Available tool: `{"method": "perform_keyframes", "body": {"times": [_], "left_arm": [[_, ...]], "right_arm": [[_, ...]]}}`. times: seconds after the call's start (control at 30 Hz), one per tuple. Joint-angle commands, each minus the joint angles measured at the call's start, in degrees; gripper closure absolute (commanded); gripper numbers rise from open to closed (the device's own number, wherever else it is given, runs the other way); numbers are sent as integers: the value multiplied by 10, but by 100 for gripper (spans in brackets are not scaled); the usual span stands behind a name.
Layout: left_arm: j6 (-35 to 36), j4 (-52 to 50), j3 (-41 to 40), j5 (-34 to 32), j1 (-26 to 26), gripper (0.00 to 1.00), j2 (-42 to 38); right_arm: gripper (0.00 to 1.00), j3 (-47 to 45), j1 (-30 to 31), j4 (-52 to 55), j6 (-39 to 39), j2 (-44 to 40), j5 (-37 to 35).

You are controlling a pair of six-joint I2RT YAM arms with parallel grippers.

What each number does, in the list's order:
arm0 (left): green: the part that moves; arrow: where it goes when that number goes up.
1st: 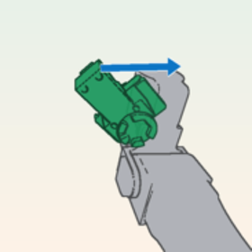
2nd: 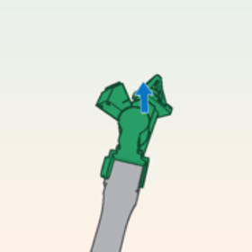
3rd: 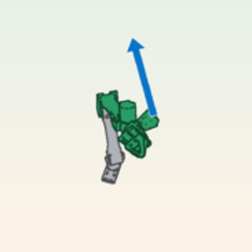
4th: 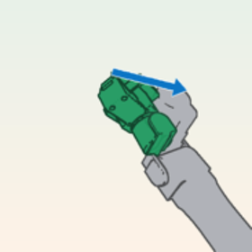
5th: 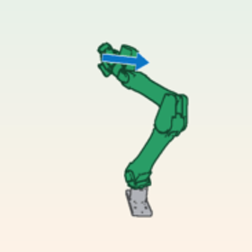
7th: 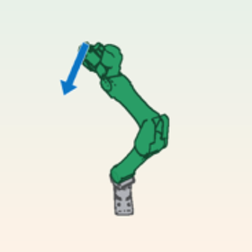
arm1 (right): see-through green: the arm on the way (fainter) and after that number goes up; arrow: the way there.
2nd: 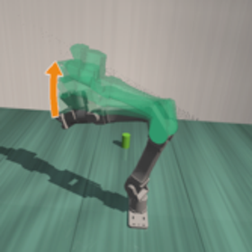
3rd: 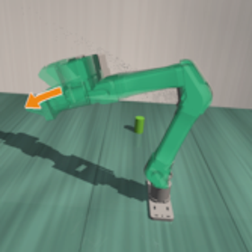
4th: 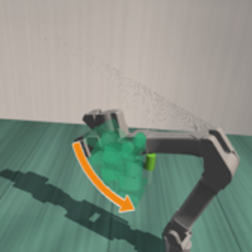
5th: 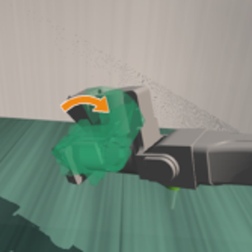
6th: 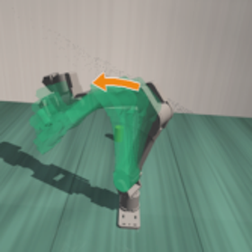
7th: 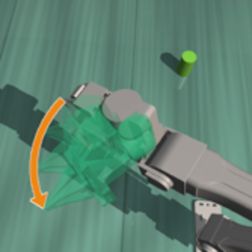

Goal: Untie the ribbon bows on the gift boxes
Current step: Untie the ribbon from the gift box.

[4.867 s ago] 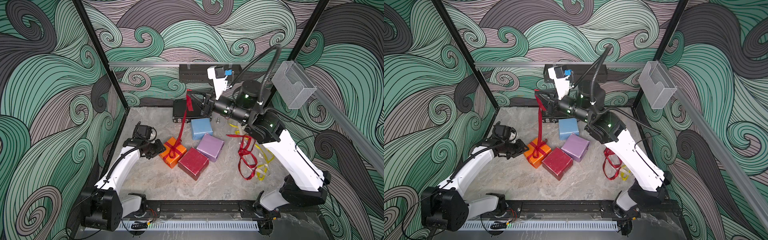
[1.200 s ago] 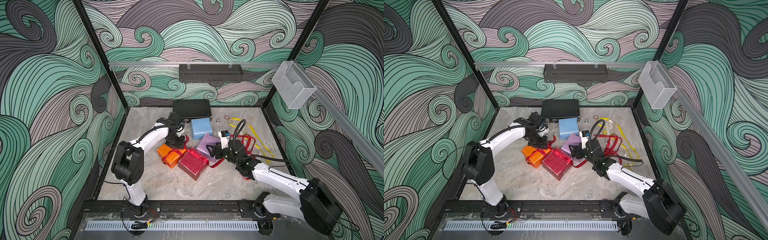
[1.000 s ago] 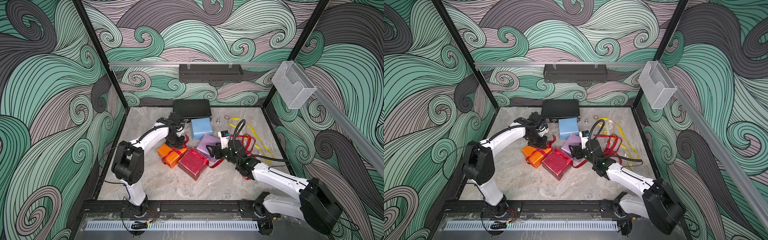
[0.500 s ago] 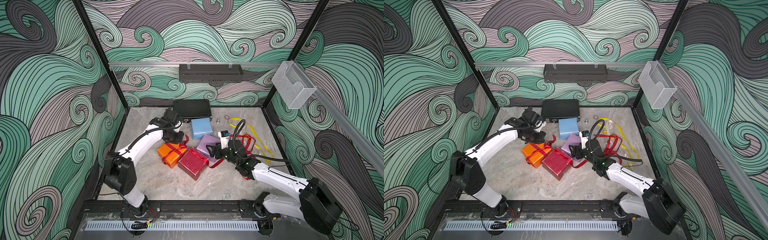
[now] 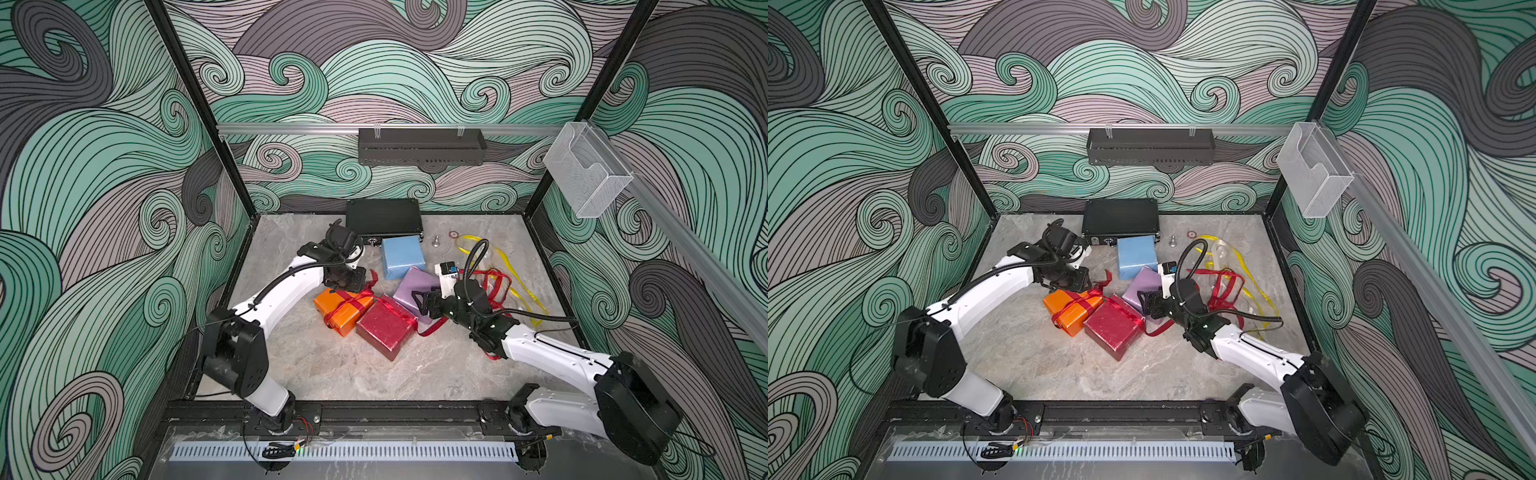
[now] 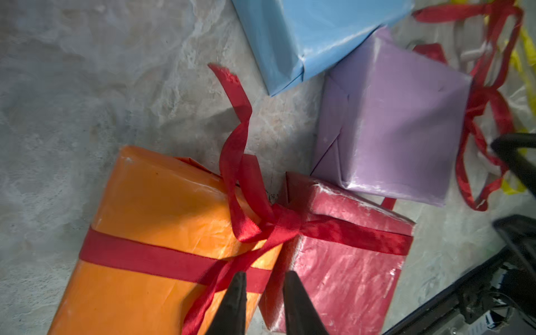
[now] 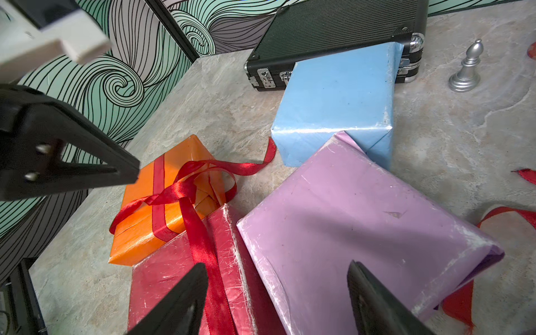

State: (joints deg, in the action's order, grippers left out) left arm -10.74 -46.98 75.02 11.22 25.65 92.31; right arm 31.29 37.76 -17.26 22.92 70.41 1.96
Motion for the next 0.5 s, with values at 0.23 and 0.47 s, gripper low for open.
{"method": "perform_keyframes", "body": {"times": [0.23, 0.47], "left_arm": [[32, -37, 15, -4, 9, 50, 43], [34, -40, 5, 2, 20, 51, 40]], "right_arm": [[23, 19, 3, -1, -4, 7, 5], [23, 19, 3, -1, -3, 8, 4]]}}
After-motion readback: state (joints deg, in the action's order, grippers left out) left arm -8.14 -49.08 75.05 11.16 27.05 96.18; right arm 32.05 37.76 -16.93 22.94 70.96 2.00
